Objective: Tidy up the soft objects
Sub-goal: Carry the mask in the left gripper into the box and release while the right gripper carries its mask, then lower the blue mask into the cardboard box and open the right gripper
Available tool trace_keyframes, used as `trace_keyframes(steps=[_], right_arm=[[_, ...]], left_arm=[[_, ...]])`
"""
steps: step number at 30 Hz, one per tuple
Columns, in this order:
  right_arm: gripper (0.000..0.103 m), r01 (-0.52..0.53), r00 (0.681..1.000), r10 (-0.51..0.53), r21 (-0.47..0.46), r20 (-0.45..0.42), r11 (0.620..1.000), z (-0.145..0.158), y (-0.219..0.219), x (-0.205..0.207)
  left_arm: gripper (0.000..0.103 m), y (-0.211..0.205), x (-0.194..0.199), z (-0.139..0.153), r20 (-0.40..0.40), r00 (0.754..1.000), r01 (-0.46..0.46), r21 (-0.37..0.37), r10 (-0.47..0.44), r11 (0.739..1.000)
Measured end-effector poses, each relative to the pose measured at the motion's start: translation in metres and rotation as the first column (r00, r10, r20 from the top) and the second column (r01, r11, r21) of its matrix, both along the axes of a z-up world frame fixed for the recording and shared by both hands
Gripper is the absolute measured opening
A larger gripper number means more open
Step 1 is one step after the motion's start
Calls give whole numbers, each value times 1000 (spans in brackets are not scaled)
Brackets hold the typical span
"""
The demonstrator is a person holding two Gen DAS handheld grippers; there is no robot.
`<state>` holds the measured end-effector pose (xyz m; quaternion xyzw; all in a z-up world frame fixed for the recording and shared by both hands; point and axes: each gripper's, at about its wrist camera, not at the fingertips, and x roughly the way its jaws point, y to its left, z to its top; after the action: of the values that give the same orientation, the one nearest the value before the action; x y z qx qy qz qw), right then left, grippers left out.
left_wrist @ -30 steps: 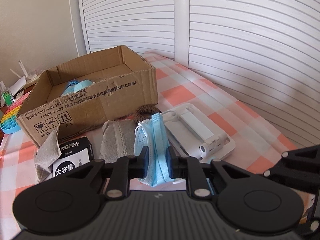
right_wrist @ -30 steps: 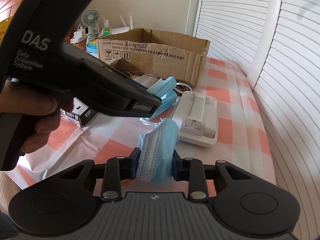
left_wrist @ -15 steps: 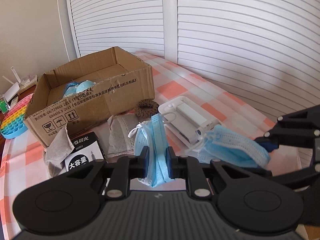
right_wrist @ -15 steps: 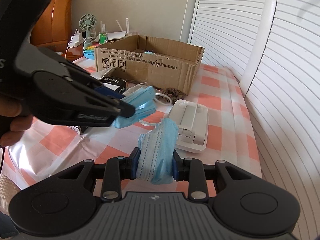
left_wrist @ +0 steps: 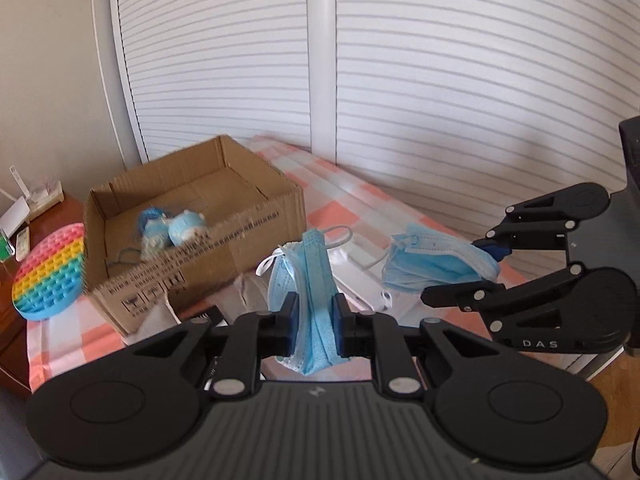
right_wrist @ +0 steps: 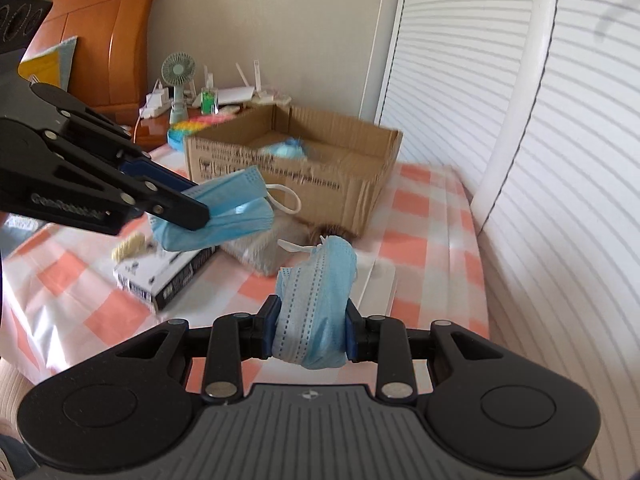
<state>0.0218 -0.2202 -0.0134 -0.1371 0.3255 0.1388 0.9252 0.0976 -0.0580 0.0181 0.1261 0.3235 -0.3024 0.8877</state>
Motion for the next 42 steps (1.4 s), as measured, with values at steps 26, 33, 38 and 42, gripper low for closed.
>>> trace_keyframes(steps=[26, 33, 38, 42], right_arm=[[36, -25, 995, 29, -40, 97, 999, 40, 5, 87], [36, -16, 996, 19, -39, 92, 999, 41, 5, 105], [36, -14, 996, 16, -26, 87, 1000, 45, 10, 120], [36, -10, 997, 10, -11, 77, 1000, 49, 20, 137]], left_arm=[[90, -22, 186, 22, 76, 987, -137, -63, 141, 989], [99, 2, 150, 23, 102, 986, -131, -5, 131, 991], [102, 31, 108, 23, 89, 985, -145, -24, 146, 989], [102, 48, 70, 18, 88, 983, -164, -2, 163, 986]])
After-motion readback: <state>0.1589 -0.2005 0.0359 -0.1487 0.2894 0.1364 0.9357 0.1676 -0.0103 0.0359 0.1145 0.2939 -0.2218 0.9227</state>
